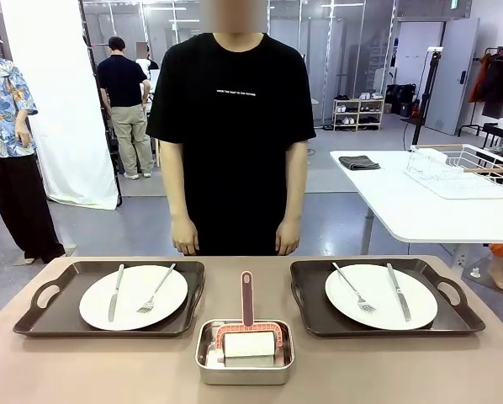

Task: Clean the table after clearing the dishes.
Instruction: When the left (or right) Handle tray is removed, use the left hand (or right hand) to clean the left (or right) side of the table with the Lint Roller.

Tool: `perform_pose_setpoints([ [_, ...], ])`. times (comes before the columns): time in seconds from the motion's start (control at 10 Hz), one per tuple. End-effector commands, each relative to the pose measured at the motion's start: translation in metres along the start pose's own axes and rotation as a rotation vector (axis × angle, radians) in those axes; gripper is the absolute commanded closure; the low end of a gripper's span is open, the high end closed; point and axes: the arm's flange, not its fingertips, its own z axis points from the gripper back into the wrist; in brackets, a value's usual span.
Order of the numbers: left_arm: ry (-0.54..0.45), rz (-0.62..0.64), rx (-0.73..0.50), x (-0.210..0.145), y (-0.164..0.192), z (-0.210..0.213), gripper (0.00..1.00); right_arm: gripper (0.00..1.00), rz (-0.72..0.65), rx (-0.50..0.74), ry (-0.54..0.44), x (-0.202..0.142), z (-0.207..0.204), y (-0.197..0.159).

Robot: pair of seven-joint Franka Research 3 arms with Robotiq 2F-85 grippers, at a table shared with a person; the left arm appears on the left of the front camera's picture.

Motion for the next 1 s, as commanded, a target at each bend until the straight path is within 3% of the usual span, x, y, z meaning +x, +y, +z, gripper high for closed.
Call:
perform_pose_setpoints([
  [0.0, -0.014, 0.002, -0.003, -0.0041, -0.0003, 0.0065, 0.0, 0.0, 0.0, 0.001, -0.01, -0.0025, 0.0045, 0.0006],
  [0.9, -0.014, 0.002, -0.003, -0.0041, -0.0003, 0.0065, 0.0, 0.0, 0.0, 0.001, -0.01, -0.0025, 0.0045, 0.0006],
])
